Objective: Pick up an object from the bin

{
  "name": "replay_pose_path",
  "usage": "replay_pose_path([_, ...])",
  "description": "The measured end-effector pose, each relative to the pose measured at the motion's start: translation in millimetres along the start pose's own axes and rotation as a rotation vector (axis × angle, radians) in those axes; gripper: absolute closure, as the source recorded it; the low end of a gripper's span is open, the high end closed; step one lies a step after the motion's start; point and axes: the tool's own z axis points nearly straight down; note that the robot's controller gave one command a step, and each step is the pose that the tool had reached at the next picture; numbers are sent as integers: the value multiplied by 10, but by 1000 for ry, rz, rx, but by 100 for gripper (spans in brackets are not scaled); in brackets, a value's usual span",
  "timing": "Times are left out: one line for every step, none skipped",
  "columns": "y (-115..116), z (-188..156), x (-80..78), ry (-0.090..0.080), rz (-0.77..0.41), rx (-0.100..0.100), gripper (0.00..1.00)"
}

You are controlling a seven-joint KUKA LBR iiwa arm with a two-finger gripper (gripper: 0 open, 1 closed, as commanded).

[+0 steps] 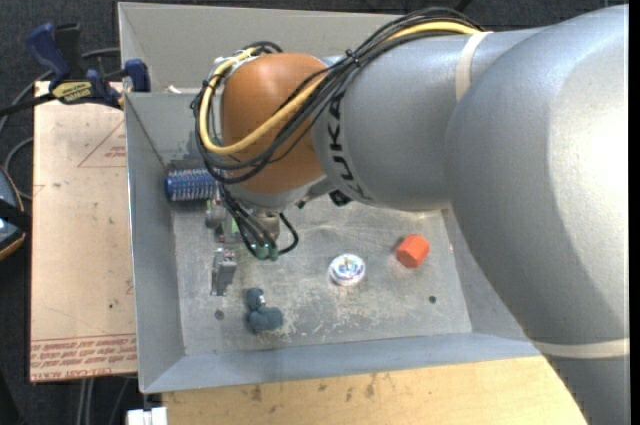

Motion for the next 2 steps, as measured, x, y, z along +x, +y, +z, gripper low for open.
replay_pose_path([-755,658,509,-17,-271,-5,0])
replay_pose_path([-756,645,505,-15,-271,-4,100])
